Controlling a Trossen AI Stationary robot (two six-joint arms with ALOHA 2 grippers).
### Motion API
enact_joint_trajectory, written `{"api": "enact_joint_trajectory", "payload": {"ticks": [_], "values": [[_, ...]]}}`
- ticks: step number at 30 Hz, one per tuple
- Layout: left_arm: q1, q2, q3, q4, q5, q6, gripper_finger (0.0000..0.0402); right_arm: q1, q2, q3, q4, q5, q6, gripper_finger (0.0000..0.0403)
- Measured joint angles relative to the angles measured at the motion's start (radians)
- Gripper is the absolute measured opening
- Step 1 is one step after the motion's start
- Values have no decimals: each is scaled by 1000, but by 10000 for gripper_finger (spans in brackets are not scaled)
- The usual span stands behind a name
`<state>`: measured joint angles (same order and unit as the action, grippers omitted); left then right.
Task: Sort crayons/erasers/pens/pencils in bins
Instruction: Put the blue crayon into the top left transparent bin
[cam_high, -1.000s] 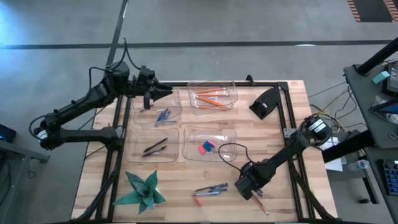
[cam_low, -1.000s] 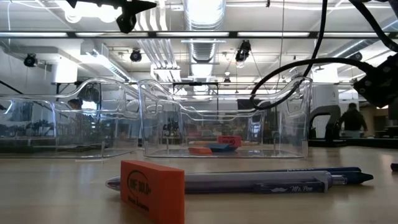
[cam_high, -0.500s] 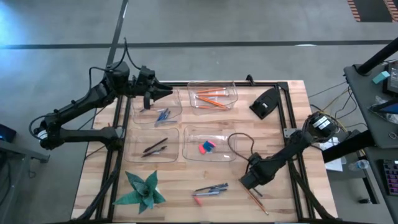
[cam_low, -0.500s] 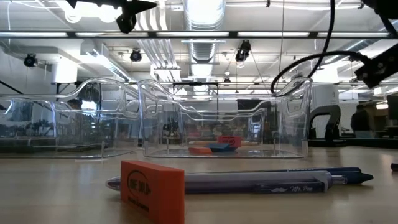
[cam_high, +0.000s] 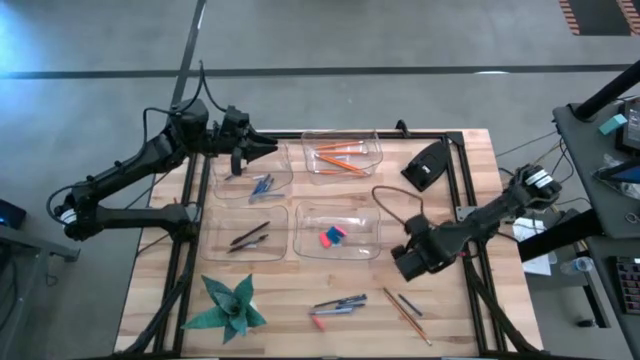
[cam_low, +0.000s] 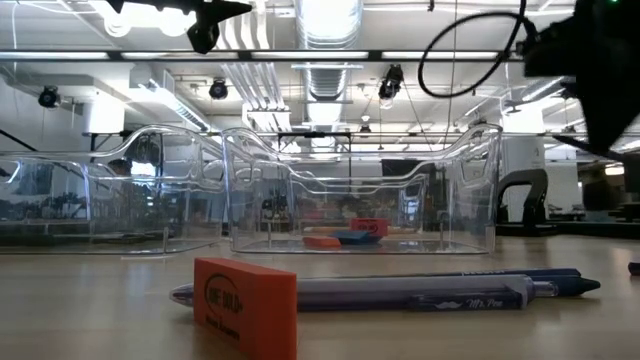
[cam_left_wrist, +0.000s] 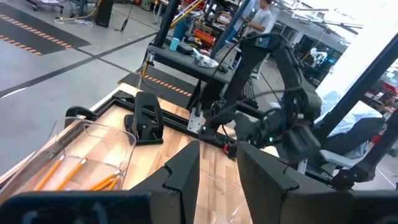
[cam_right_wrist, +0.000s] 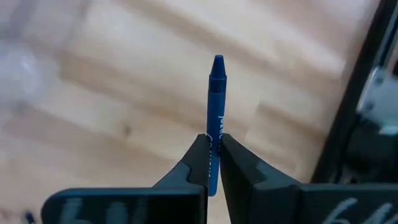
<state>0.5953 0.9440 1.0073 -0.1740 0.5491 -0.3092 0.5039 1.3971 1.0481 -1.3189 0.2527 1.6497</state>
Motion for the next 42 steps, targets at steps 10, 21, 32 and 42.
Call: {"api": "enact_joint_trajectory", "payload": {"ticks": [10, 21, 32, 42], "values": [[-1, 13, 0, 14, -1, 15, 94, -180, -169, 8, 208, 444, -261, 15], [-2, 14, 1, 36, 7, 268, 94, -456, -239, 8, 1166, 453, -1136, 15], [-3, 14, 1, 66, -144, 377, 94, -673, -98, 41, 1566, 50, -1268, 15], [-2, 17, 3, 69, -344, 315, 94, -720, 106, 305, 1488, -13, -1405, 15]]}}
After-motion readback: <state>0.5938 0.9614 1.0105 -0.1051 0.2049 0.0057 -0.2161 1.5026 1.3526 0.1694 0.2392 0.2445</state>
